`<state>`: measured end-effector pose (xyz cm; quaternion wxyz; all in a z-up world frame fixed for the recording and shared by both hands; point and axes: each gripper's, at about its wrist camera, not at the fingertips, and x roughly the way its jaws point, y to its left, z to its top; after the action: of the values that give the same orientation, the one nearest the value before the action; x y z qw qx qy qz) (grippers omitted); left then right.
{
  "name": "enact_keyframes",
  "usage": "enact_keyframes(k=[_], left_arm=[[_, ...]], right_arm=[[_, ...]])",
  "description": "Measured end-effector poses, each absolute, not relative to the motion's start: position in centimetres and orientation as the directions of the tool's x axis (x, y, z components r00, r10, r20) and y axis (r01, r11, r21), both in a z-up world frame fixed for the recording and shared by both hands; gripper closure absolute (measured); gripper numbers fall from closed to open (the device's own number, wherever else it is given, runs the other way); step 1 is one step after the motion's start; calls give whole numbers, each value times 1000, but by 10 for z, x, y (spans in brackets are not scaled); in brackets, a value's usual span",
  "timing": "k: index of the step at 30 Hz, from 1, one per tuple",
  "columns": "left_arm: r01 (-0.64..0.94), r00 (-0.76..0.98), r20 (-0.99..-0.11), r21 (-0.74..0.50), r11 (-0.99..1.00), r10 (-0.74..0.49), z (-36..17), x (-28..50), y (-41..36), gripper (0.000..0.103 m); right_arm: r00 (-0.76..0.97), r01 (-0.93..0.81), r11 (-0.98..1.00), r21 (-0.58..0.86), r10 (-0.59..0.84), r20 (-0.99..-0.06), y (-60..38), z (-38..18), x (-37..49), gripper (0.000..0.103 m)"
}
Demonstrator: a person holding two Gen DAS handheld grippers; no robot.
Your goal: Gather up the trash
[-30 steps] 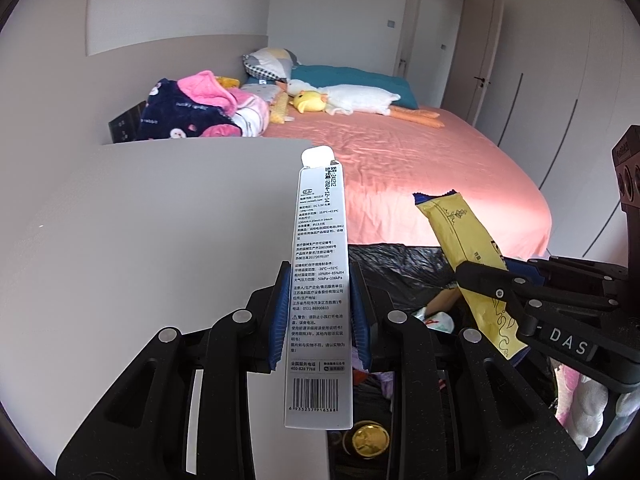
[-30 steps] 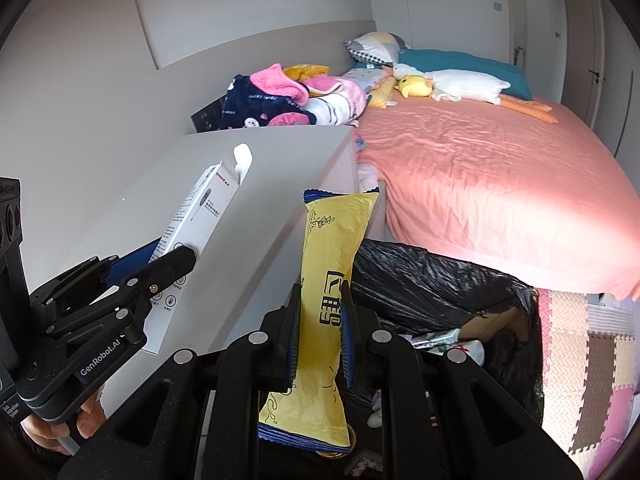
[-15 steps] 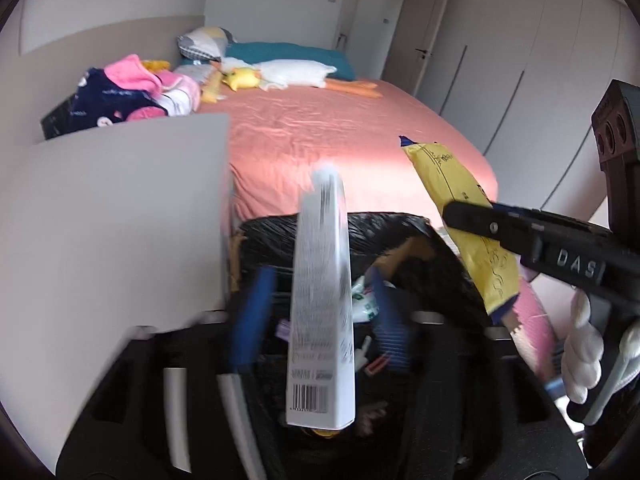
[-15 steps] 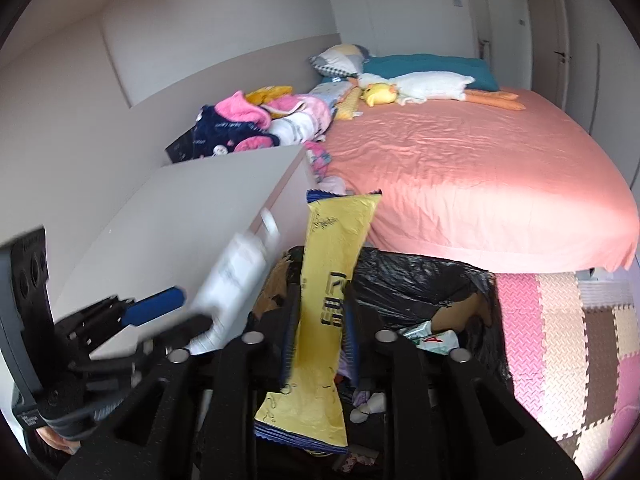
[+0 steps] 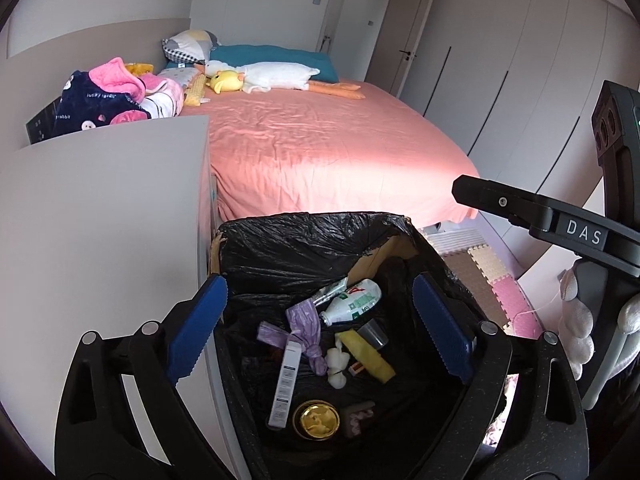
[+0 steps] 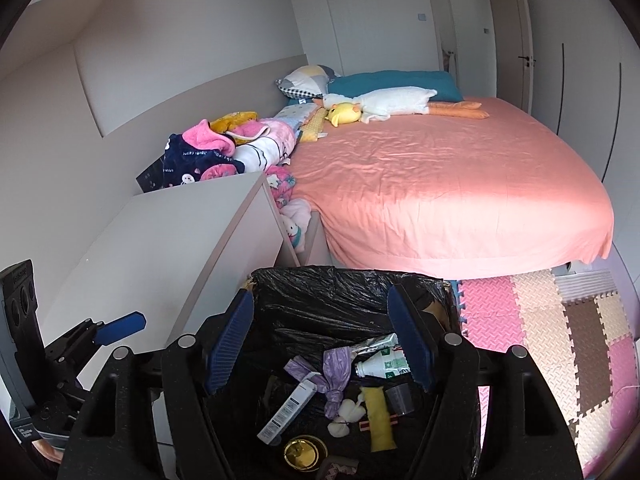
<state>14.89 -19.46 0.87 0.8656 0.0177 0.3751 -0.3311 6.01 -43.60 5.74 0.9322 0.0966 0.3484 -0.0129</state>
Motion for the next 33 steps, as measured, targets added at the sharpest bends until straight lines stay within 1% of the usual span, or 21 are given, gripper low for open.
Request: enact_keyframes(k=[5, 8, 17, 25, 33], left_arm=[[588, 493, -672, -210, 781, -552, 7, 149, -197, 11], [591, 495, -677, -198, 782, -545, 7, 148, -200, 7], [605, 501, -686, -158, 781, -527, 4, 146, -205, 7], [611, 479, -679, -198, 767, -556, 4, 148, -202, 6], [627, 481, -673, -183, 757, -562, 6, 142, -204, 6]], right_arm=[[751, 89, 982, 169, 45, -659, -435, 54, 62, 33], [750, 88, 982, 166, 44, -660, -435, 53, 61, 33], [754, 91, 982, 167, 42, -656, -436, 54, 60, 33], [755, 88, 983, 162, 40, -654, -435, 55, 59, 33], [756, 83, 984, 156, 40, -653, -433, 56, 59, 33]])
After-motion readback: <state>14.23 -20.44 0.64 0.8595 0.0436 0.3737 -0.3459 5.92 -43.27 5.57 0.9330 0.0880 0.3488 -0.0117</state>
